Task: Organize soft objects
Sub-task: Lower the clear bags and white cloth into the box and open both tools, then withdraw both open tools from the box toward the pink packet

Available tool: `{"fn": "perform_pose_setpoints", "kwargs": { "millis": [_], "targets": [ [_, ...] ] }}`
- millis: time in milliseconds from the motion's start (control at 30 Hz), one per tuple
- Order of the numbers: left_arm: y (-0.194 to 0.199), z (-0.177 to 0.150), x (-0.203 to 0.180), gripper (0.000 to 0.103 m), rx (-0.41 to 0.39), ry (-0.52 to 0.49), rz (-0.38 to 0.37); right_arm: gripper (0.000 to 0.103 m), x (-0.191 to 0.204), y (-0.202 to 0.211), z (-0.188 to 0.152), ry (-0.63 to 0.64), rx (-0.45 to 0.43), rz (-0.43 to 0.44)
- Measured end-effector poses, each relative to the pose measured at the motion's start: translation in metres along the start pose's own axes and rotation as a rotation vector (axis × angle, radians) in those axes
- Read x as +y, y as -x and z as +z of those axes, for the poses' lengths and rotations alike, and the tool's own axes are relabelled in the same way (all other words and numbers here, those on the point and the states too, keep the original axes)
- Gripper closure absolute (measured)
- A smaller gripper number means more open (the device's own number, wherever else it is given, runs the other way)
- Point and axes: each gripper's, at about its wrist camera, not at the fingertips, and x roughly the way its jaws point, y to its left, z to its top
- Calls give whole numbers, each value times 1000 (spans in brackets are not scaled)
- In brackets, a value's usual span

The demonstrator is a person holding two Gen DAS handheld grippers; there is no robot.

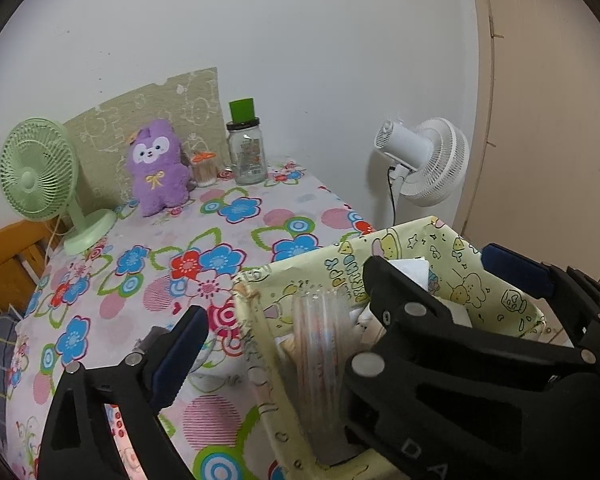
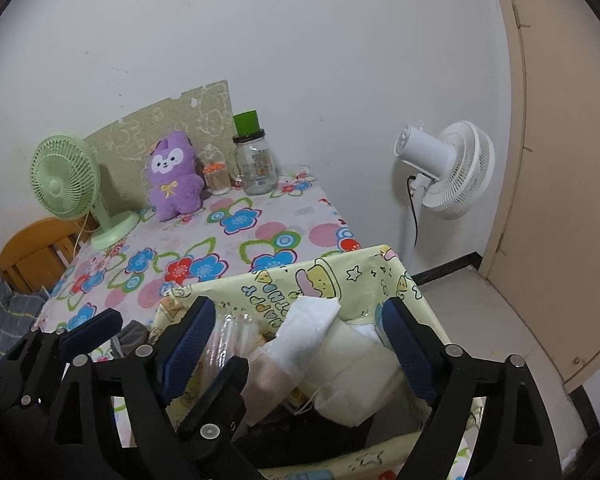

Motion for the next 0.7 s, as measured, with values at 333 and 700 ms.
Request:
{"fn": "perform_pose_setpoints", "kwargs": {
  "millis": [333, 700],
  "targets": [
    [21, -7, 11, 0, -33, 8, 11, 8, 15, 20, -6, 24, -22, -22],
    [47, -17, 21, 0, -72, 12, 43, 5, 31, 43, -13, 38, -50, -40]
  ]
}}
